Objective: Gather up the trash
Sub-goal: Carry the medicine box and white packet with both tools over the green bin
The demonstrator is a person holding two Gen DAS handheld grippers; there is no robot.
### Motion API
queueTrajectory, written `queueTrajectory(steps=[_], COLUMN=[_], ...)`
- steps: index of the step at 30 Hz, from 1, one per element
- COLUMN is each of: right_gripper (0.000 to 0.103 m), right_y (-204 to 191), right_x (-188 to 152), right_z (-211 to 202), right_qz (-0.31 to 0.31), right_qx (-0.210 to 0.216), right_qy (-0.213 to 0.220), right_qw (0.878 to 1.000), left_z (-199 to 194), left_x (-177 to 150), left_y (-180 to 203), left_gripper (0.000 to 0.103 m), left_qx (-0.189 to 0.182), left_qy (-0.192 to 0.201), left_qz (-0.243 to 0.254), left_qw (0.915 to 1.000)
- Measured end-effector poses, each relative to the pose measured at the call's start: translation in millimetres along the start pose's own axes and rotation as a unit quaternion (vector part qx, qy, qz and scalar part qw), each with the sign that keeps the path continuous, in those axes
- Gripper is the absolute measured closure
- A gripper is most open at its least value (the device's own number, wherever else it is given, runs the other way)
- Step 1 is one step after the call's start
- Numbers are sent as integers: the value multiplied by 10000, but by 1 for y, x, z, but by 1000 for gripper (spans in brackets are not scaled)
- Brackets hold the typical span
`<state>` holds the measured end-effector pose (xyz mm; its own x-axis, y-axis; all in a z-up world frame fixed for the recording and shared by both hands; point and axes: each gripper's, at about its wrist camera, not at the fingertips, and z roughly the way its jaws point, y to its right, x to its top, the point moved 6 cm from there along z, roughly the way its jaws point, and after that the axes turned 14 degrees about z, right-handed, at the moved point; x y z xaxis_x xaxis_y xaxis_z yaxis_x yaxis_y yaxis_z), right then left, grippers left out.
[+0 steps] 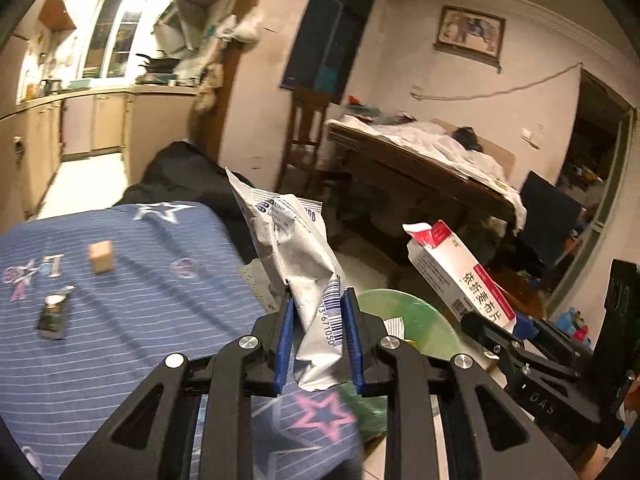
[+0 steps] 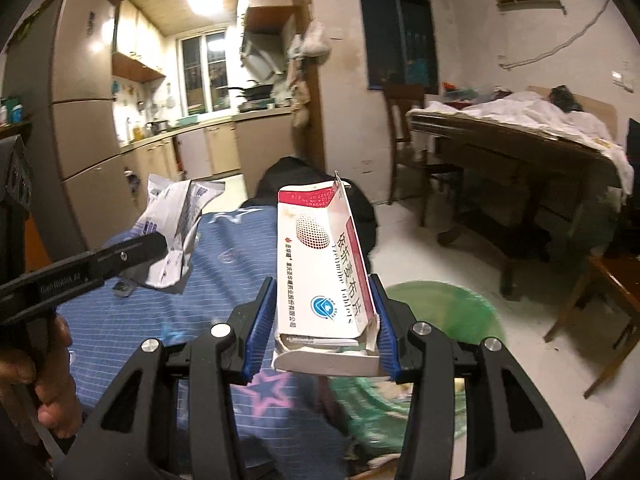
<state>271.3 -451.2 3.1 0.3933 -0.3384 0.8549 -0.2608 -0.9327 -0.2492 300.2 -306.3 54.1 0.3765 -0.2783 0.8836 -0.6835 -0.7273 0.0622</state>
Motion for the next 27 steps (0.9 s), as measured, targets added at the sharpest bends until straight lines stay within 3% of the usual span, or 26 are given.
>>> queueTrajectory(steps=[10, 20, 27], right_gripper=[59, 59, 59], right_y=[60, 114, 136], right_x=[11, 7, -2], right_z=[7, 41, 68], right_qz=[241, 482, 554], right_qx=[-482, -809, -926], right_qy=[-154, -911, -1495], right_qw=[9984, 9914, 9829], left_z=[81, 166, 222], left_x=[14, 7, -11], left_y=[70, 98, 106], left_gripper=[78, 78, 78], left_qx=[-534, -840, -819], left_qy=[-245, -843, -1260], left_qz=[284, 411, 494], left_qw=[9979, 9920, 9874])
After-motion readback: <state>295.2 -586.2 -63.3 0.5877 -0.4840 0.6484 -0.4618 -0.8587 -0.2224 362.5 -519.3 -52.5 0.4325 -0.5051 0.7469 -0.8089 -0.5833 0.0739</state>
